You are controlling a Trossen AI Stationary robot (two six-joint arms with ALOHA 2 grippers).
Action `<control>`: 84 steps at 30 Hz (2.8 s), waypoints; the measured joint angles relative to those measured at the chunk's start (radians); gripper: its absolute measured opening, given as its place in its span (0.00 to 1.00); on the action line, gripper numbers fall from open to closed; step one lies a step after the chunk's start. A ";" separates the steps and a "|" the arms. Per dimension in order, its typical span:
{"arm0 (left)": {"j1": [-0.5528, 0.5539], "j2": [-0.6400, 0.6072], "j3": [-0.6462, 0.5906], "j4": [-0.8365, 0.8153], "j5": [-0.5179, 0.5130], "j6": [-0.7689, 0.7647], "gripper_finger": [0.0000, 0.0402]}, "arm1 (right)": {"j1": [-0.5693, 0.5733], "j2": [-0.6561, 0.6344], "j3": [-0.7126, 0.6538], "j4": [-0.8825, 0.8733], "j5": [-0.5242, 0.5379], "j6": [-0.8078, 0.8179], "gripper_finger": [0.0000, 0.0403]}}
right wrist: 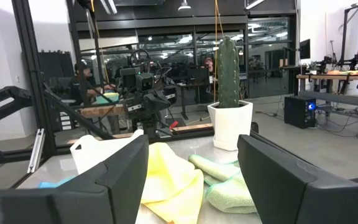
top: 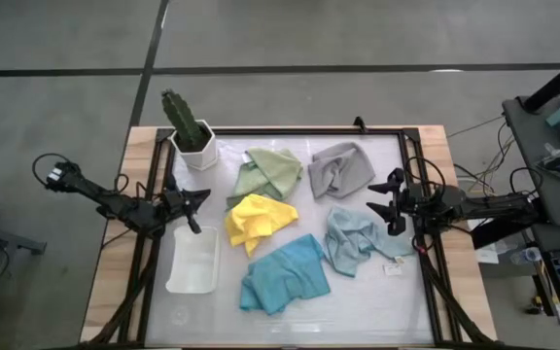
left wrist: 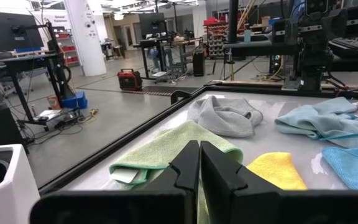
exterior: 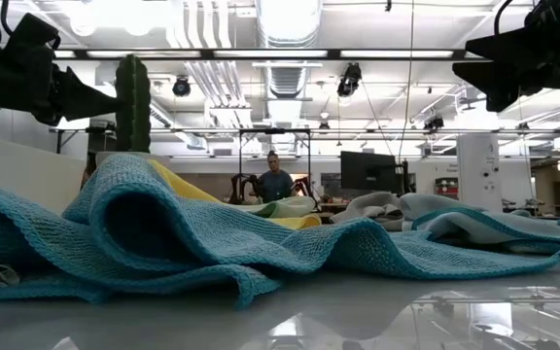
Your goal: Fold microfiber towels
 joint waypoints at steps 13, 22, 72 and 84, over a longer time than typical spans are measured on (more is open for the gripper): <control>0.000 0.000 0.000 0.000 -0.005 0.000 0.00 | 0.000 0.000 0.000 0.000 0.000 0.000 0.58; 0.000 0.000 0.000 0.000 0.002 0.000 0.00 | 0.000 0.000 0.000 0.000 0.000 0.000 0.58; 0.000 0.057 0.019 0.502 0.302 -0.152 0.00 | -0.002 0.001 0.000 0.054 0.334 0.256 0.58; 0.003 0.301 0.125 0.674 0.316 -0.077 0.00 | -0.002 0.045 0.000 0.056 0.480 0.217 0.58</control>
